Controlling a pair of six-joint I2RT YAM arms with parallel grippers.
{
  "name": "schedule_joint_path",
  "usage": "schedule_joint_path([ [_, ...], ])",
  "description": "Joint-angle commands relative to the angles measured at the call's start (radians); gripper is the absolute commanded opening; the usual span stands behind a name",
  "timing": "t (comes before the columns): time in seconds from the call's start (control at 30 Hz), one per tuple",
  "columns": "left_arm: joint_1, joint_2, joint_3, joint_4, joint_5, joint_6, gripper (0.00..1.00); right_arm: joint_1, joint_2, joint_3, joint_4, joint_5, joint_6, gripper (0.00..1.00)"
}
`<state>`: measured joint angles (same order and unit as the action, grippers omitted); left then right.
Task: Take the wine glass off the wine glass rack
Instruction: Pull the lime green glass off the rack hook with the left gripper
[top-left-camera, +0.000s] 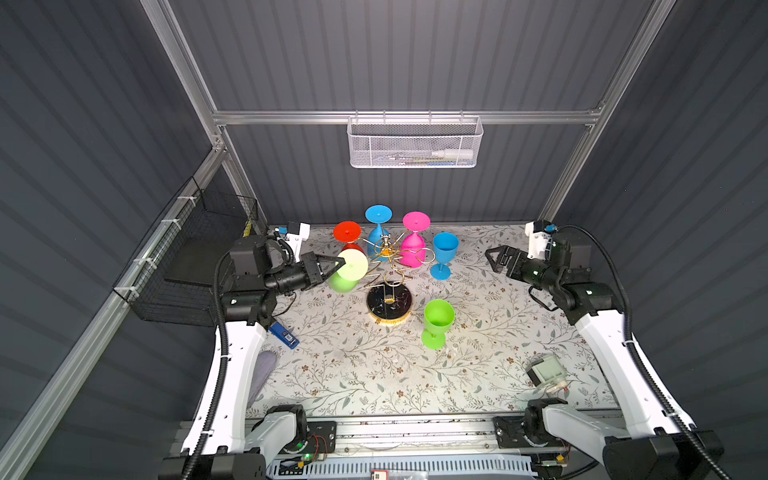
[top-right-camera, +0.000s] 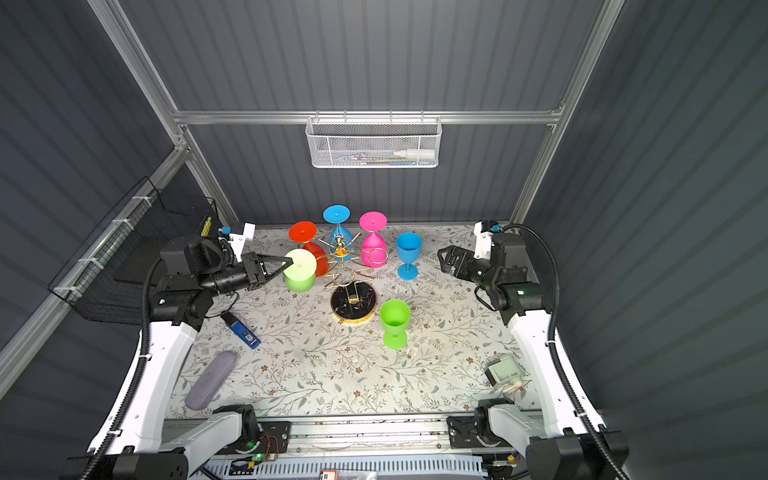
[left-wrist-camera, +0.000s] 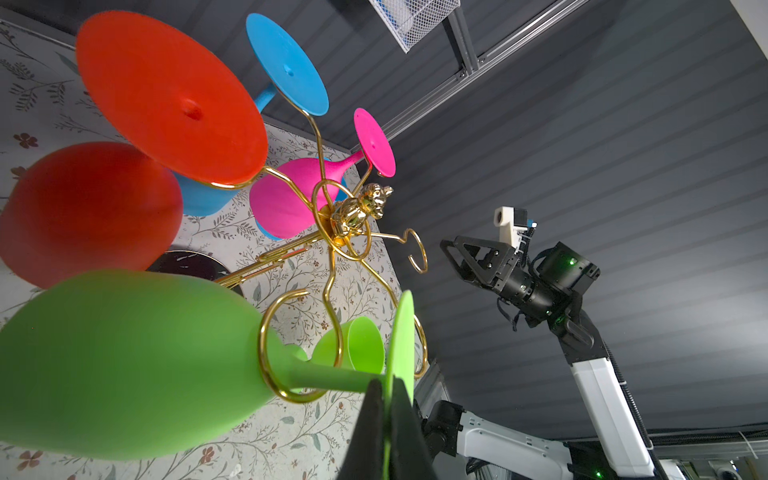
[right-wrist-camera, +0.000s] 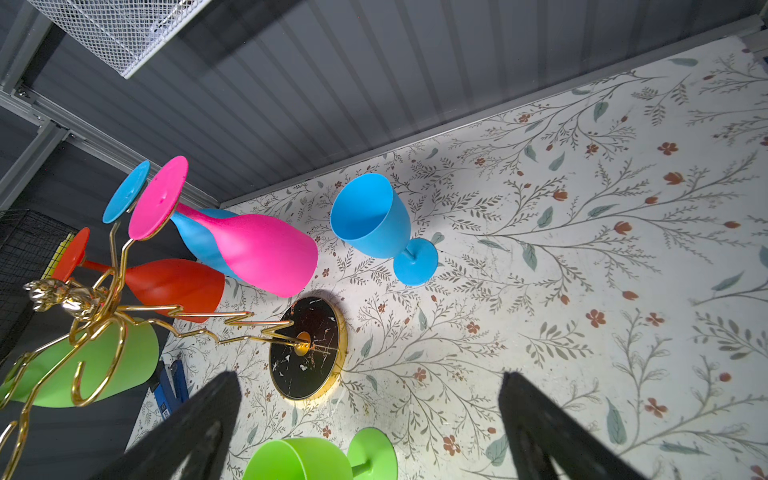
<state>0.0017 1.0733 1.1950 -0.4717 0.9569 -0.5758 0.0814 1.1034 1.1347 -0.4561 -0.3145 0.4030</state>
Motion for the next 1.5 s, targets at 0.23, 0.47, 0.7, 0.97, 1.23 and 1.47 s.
schedule_joint_path([
  [0.23,0.003,-0.038,0.032,-0.031,-0.003,0.027,0.0,0.003,-0.014,0.002,0.015,-0.011,-0.012,0.99],
  [0.47,0.003,-0.018,0.02,0.06,0.033,-0.028,0.0,0.003,-0.022,-0.003,0.011,-0.012,-0.013,0.99],
  [0.7,0.001,0.0,0.011,0.082,0.038,-0.039,0.0,0.003,-0.02,-0.003,0.011,-0.011,-0.013,0.99],
  [0.97,0.001,0.029,0.002,0.12,0.034,-0.053,0.0,0.003,-0.016,-0.003,0.014,-0.011,-0.014,0.99],
  [1.23,-0.021,0.067,0.004,0.154,0.003,-0.063,0.0,0.003,-0.007,-0.004,0.017,-0.009,-0.013,0.99],
  [1.47,-0.057,0.099,0.014,0.178,-0.033,-0.068,0.0,0.003,0.001,0.0,0.02,-0.011,-0.017,0.99],
])
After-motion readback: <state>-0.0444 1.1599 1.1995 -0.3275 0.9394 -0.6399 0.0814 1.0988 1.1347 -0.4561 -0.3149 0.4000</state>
